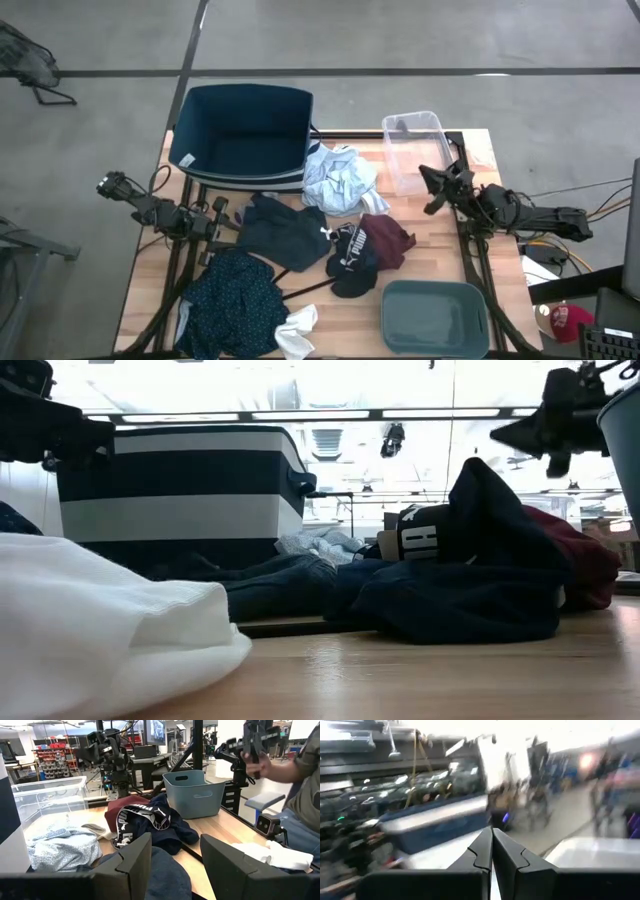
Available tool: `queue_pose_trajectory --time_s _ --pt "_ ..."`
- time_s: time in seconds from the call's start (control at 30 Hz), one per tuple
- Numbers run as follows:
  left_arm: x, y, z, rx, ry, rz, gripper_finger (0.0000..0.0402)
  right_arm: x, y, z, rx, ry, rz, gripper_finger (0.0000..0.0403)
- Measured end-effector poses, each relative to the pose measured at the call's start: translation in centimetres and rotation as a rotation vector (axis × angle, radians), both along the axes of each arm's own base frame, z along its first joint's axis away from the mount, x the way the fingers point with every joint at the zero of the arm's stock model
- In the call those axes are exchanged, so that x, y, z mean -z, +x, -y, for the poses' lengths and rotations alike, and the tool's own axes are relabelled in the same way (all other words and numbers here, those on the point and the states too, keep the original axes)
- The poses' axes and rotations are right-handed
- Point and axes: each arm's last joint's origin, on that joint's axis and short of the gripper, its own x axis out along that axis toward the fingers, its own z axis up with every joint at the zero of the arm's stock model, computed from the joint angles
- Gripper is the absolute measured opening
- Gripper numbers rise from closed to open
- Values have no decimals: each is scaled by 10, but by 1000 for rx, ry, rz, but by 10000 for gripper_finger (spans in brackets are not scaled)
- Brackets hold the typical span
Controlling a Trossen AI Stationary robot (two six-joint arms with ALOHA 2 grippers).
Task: Pick & Place Cloths
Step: Put the red underwear into the green bin
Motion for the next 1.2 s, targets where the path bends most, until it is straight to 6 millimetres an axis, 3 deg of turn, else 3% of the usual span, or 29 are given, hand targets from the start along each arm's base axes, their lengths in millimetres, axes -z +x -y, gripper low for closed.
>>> queue_pose_trajectory --time_s 0.13,0.23,0.4,0.6,0.83,1.03,1.2 --pt "0 0 0 0 0 0 177 -24 -6 -1 24 -185 159 8" --pt "0 0 0 0 0 0 177 -25 -5 -4 -67 -251 165 8" --pt "0 0 0 0 0 0 177 -15 4 -6 -196 -220 65 8" --pt "0 0 0 1 0 0 177 -6 14 -4 -152 -230 -65 8" --pt "0 0 0 0 0 0 177 3 22 -2 -163 -84 -87 8" --pt "0 0 0 0 0 0 177 -4 27 -1 -178 -28 -67 8" --pt "0 0 0 1 0 0 177 -13 41 -1 -212 -28 -203 8"
